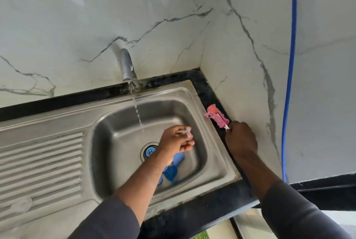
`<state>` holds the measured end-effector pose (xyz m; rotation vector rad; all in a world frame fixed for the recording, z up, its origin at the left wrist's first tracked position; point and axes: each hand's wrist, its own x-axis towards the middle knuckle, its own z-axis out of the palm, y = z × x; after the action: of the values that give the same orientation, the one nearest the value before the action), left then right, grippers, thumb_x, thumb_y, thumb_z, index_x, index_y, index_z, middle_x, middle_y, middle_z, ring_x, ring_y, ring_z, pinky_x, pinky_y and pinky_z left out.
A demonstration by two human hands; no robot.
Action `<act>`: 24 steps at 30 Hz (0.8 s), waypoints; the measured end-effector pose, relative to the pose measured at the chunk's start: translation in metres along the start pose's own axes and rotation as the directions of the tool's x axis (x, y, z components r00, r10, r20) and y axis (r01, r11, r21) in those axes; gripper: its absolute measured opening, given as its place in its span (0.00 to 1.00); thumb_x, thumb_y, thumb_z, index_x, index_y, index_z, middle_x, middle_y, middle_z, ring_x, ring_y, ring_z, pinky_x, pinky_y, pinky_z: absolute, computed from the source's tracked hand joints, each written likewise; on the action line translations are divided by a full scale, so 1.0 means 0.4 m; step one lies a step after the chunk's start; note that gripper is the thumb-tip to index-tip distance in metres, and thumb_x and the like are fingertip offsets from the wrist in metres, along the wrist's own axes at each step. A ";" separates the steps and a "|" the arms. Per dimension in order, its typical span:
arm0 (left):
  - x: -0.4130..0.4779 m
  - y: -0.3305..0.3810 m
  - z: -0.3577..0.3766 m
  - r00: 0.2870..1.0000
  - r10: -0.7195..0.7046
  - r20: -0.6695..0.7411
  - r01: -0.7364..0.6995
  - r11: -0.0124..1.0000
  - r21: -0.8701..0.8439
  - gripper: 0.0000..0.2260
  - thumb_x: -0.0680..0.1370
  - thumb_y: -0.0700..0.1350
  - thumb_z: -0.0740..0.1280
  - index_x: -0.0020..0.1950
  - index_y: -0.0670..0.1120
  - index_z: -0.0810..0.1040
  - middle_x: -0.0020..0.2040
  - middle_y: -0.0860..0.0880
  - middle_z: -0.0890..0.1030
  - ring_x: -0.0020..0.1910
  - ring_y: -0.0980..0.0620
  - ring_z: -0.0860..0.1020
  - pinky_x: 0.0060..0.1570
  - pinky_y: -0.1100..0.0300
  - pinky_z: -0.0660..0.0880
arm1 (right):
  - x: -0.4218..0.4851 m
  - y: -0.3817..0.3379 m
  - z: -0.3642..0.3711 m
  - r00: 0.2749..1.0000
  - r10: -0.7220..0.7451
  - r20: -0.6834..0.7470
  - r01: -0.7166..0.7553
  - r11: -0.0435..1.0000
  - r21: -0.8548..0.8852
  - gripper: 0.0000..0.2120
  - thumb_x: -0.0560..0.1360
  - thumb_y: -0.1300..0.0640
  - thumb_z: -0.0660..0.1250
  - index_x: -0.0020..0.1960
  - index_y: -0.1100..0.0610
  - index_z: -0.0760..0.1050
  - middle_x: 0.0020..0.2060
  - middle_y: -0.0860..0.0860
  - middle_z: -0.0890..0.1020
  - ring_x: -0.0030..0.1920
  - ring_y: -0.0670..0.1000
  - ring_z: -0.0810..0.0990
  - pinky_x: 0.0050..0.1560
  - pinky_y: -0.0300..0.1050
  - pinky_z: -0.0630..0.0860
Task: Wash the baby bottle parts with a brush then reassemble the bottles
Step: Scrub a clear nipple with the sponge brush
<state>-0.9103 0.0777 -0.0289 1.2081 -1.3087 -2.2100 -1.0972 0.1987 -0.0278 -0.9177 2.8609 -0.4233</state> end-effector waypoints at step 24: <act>-0.136 0.037 -0.140 0.969 -0.059 -0.238 -0.038 0.922 -0.385 0.10 0.76 0.37 0.72 0.57 0.40 0.82 0.48 0.42 0.82 0.39 0.52 0.79 0.43 0.56 0.80 | -0.119 -0.139 0.001 0.910 -0.377 0.171 0.208 0.773 0.599 0.05 0.79 0.56 0.69 0.47 0.51 0.72 0.28 0.49 0.81 0.27 0.43 0.76 0.33 0.41 0.70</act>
<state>-0.8359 0.0711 -0.0018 1.2774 -0.7244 -2.1088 -1.0279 0.1831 -0.0111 -1.1772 2.1213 -1.0220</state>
